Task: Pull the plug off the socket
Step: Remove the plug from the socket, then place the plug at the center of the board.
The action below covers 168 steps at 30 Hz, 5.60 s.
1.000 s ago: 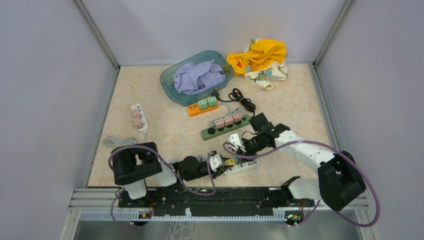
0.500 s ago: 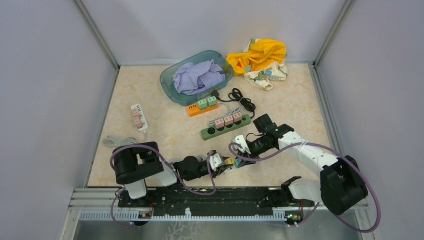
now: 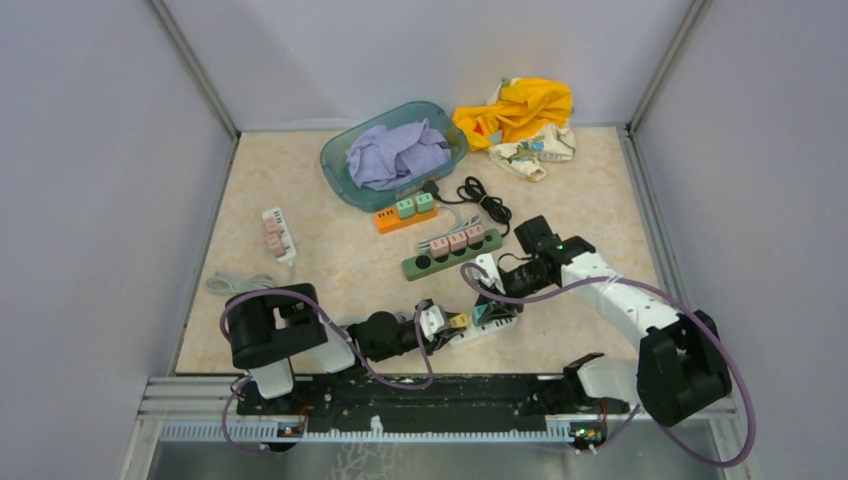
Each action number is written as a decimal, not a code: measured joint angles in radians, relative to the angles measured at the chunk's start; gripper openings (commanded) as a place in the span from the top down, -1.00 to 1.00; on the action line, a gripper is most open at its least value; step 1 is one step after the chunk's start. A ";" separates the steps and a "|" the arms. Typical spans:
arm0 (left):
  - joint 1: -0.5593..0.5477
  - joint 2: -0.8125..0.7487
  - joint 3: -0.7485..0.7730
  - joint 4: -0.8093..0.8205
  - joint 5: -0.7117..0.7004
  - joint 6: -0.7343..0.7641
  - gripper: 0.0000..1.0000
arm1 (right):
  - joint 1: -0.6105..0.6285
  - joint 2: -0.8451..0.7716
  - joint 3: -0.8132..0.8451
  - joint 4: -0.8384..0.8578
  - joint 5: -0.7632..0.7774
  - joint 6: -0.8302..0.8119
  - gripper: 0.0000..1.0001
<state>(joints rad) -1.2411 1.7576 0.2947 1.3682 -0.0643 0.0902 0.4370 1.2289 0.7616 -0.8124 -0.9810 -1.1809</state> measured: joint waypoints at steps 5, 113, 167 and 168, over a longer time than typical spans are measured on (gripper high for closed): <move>0.000 -0.007 0.003 -0.014 0.000 -0.007 0.99 | -0.018 0.000 0.031 -0.050 -0.002 -0.015 1.00; 0.009 -0.758 -0.070 -0.721 -0.074 -0.277 -1.00 | -0.716 0.659 0.249 1.085 0.206 1.528 0.62; 0.013 -1.000 -0.104 -0.818 0.017 -0.331 -1.00 | -0.542 -0.187 0.203 0.466 -0.343 0.775 -0.73; 0.013 -0.999 -0.104 -0.807 0.017 -0.323 -1.00 | -0.533 -0.186 0.203 0.422 -0.360 0.725 -0.75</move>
<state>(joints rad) -1.2278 0.7582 0.1905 0.5613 -0.0475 -0.2329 -0.0959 1.0428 0.9649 -0.3908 -1.3415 -0.4557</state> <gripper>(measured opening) 0.998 0.851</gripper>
